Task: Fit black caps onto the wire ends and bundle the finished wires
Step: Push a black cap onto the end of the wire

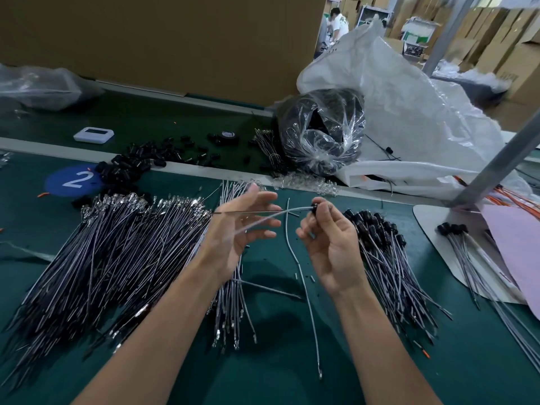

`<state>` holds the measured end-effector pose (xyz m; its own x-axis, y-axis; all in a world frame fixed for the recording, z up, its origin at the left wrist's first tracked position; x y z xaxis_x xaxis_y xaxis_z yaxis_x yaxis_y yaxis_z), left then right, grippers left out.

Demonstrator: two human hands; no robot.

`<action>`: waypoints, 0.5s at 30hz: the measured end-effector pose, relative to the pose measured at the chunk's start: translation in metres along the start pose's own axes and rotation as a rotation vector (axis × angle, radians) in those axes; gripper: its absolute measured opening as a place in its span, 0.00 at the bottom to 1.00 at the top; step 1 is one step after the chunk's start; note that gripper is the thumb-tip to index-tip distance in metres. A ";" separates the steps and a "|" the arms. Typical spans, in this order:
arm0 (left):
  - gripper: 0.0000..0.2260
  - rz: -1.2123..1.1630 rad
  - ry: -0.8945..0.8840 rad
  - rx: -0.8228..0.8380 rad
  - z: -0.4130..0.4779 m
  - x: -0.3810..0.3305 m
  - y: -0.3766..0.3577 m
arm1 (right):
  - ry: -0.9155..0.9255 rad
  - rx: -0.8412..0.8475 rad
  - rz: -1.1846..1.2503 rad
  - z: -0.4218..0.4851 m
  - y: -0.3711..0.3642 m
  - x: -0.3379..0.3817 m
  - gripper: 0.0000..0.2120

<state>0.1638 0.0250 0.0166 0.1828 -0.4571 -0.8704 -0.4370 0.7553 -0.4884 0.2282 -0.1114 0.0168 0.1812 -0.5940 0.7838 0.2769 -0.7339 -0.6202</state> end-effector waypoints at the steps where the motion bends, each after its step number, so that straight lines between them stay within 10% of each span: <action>1: 0.17 0.003 0.009 0.040 -0.001 0.001 -0.002 | -0.017 0.007 0.023 0.000 -0.001 -0.001 0.07; 15: 0.14 0.192 -0.039 0.320 -0.007 0.012 -0.017 | -0.033 0.164 -0.377 -0.006 -0.004 -0.014 0.40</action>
<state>0.1671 0.0030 0.0152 0.1604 -0.2796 -0.9466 -0.1701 0.9369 -0.3056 0.2192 -0.1018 0.0087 0.0680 -0.2803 0.9575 0.4756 -0.8346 -0.2781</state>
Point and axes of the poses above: each hand's wrist, its own z-axis towards the middle knuckle, its own y-axis out of the back of the hand, x = y × z, the point moved 5 cm from there along z, towards the middle knuckle, and after that the axes turned 11 degrees about -x, right-handed, at the moved point
